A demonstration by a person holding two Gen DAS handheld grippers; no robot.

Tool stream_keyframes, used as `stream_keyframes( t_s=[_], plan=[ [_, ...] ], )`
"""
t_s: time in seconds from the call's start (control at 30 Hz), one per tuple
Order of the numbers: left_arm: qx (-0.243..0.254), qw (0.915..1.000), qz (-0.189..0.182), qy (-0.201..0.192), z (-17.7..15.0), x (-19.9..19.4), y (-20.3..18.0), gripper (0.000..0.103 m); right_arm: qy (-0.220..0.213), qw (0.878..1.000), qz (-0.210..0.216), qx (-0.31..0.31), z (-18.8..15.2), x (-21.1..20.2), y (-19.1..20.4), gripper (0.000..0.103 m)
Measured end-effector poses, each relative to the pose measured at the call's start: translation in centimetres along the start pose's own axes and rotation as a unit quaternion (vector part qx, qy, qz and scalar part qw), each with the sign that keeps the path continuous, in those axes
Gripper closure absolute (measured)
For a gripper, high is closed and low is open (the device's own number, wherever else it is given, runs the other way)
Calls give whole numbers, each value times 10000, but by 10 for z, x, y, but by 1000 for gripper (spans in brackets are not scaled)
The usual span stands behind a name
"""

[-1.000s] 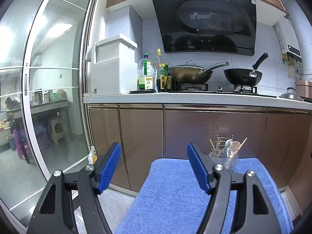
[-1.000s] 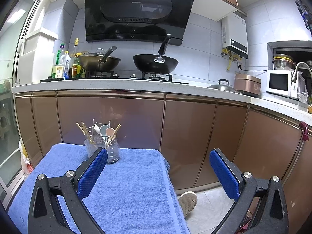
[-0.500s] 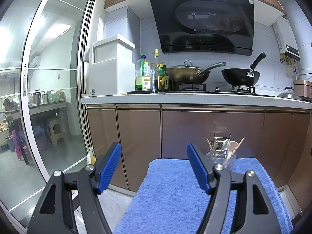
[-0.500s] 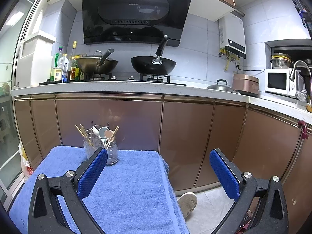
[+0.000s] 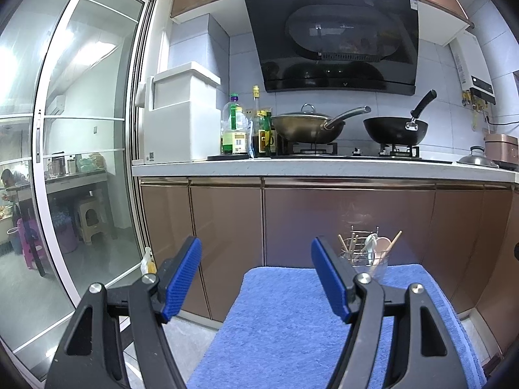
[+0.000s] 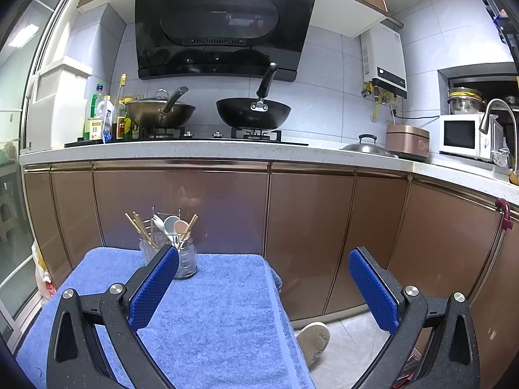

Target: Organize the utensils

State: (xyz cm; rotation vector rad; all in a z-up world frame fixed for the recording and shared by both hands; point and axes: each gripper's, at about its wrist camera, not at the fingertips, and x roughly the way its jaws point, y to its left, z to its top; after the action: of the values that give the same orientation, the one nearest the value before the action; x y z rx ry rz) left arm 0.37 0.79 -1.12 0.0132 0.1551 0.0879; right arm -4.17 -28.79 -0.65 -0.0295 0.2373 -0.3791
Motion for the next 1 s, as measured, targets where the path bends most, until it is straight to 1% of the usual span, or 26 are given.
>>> stream_keyframes(
  t_s=[0.27, 1.0],
  plan=[
    [-45, 9999, -16, -109, 1, -2, -1, 34, -100, 9999, 30, 17, 1, -2, -2, 0],
    [25, 10000, -30, -31, -4, 3, -6, 34, -44, 10000, 52, -14, -5, 1, 2, 0]
  ],
)
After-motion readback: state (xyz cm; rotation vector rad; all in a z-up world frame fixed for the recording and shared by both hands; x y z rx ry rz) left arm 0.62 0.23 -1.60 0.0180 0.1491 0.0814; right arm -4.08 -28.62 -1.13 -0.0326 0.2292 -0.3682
